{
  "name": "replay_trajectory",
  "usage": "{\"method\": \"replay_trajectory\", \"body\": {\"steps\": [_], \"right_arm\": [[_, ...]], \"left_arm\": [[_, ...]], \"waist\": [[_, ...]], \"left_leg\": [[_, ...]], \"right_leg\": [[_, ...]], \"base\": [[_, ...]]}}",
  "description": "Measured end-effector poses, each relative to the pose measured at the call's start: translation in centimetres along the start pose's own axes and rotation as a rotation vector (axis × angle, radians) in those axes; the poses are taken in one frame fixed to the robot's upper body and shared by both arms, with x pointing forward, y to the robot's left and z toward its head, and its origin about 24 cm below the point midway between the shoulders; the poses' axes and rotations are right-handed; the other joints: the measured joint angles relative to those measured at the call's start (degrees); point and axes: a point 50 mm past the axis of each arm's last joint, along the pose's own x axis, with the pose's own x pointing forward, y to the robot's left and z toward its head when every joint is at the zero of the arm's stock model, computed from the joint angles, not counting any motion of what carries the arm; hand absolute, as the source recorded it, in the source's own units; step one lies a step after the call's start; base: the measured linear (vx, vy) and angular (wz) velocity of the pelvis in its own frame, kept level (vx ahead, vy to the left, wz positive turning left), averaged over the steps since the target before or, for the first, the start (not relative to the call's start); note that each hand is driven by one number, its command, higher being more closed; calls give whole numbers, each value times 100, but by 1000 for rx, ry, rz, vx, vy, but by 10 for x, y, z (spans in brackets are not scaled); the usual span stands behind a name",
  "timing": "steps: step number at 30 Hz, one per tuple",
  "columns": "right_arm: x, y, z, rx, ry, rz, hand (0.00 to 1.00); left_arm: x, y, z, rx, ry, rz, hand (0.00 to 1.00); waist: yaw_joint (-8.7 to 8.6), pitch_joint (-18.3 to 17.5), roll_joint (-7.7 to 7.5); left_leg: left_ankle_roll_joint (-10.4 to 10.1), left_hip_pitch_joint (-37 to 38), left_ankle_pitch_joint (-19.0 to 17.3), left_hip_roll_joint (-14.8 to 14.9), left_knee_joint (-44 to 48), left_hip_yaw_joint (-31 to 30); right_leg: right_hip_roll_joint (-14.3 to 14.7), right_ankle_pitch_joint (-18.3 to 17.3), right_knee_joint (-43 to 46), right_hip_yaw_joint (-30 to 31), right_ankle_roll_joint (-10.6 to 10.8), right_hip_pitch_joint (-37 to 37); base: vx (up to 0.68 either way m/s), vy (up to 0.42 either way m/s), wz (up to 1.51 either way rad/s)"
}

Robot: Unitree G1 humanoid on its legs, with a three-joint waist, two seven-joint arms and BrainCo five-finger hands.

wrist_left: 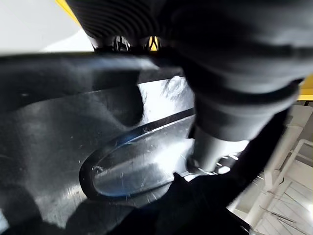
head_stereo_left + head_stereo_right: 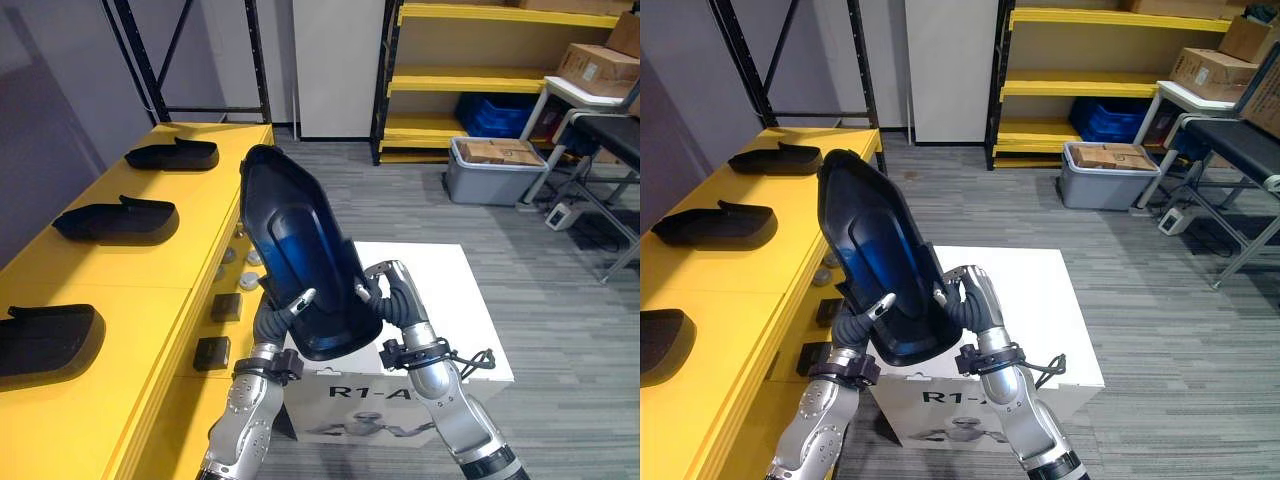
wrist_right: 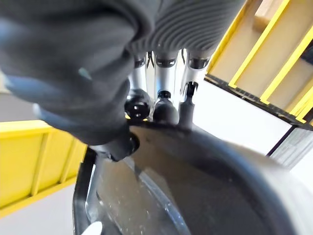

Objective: Walk over and take plastic housings, then place them on the shelf

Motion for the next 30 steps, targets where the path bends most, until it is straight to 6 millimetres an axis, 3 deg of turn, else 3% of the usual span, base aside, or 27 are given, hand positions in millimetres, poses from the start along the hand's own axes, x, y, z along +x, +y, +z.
{"method": "replay_trajectory", "body": {"steps": [6, 10, 14, 17, 19, 23, 27, 30], "right_arm": [[-1, -5, -1, 55, 3, 0, 0], [-2, -27, 11, 137, -43, -54, 0], [-3, -71, 34, 250, -204, -165, 0], [-12, -106, 38, 313, -259, -287, 0], [-21, -124, 30, 348, -244, -372, 0], [-64, -158, 1, 378, -110, -641, 0], [-113, -164, -46, 301, 188, -805, 0], [-174, -148, -93, 256, 574, -905, 0]], "left_arm": [[3, 2, 7, 201, -53, 16, 100], [5, -5, 15, 312, -116, 1, 100], [5, -9, 19, 355, -148, -12, 100], [5, -4, 21, 366, -154, 14, 100], [2, 3, 25, 361, -167, 60, 100], [-11, 20, 32, 357, -188, 149, 100], [-23, 32, 36, 352, -200, 219, 100], [-35, 32, 44, 349, -241, 235, 100]], "waist": [[20, -70, 1], [23, -74, 1], [7, -73, 1], [-3, -73, 1], [-36, -72, 3], [-136, -68, 10], [-259, -64, 16], [-269, -74, 46]], "left_leg": [[0, -3, 0, -3, 2, -9], [0, -1, 0, -5, 3, -8], [1, 11, -8, 1, 2, 20], [-3, 12, -21, 12, 2, 46], [-5, 11, -32, 20, 1, 88], [-11, -1, -43, 42, -27, 154], [-10, -11, -46, 42, -61, 165], [-9, -139, -58, 62, -55, 178]], "right_leg": [[-3, 0, 1, -10, 0, 5], [-3, 0, 2, -9, 1, 18], [1, 1, 2, 17, 2, 14], [11, -1, 1, 49, 4, -5], [20, -2, 0, 100, 5, -24], [27, -4, 2, 147, 5, -69], [25, -22, 2, 157, 27, -106], [20, -48, 3, 165, 60, -221]], "base": [[0, 0, 0], [0, 0, 0], [0, 0, -2], [0, 0, -5], [3, 6, -12], [20, 14, -7], [20, 9, -1], [0, 0, 0]]}}
